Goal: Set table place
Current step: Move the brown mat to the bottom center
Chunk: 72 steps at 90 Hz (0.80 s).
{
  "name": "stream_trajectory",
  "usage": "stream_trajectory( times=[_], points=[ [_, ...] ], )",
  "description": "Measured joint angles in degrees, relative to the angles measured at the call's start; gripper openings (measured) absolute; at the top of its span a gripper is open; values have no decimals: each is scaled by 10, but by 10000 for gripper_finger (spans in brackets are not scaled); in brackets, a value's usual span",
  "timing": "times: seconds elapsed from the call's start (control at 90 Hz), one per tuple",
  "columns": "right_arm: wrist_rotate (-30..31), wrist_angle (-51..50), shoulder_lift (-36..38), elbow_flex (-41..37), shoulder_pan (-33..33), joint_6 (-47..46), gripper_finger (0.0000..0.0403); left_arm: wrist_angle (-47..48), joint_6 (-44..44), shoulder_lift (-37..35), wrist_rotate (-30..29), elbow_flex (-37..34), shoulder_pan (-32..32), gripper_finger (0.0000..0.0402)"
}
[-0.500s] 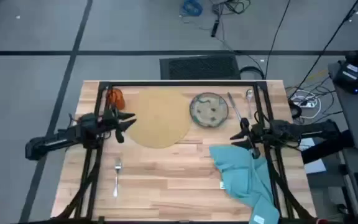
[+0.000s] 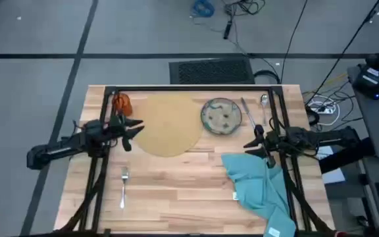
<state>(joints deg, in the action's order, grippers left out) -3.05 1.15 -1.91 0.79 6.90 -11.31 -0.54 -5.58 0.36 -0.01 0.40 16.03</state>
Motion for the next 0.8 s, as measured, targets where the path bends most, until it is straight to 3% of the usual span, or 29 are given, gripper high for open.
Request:
stream_trajectory(
  times=[0.422, 0.644, 0.8],
  points=[
    [0, 95, 0, 0, -1, 57, 93, -5, 1, 0, -1, 0, 0, 118],
    [18, 252, 0, 4, -10, 97, 93, -194, -78, -1, -17, 0, 0, 118],
    [66, 201, -17, 54, -30, 115, 93, -278, -85, -1, -23, 21, 0, 118]
  ],
)
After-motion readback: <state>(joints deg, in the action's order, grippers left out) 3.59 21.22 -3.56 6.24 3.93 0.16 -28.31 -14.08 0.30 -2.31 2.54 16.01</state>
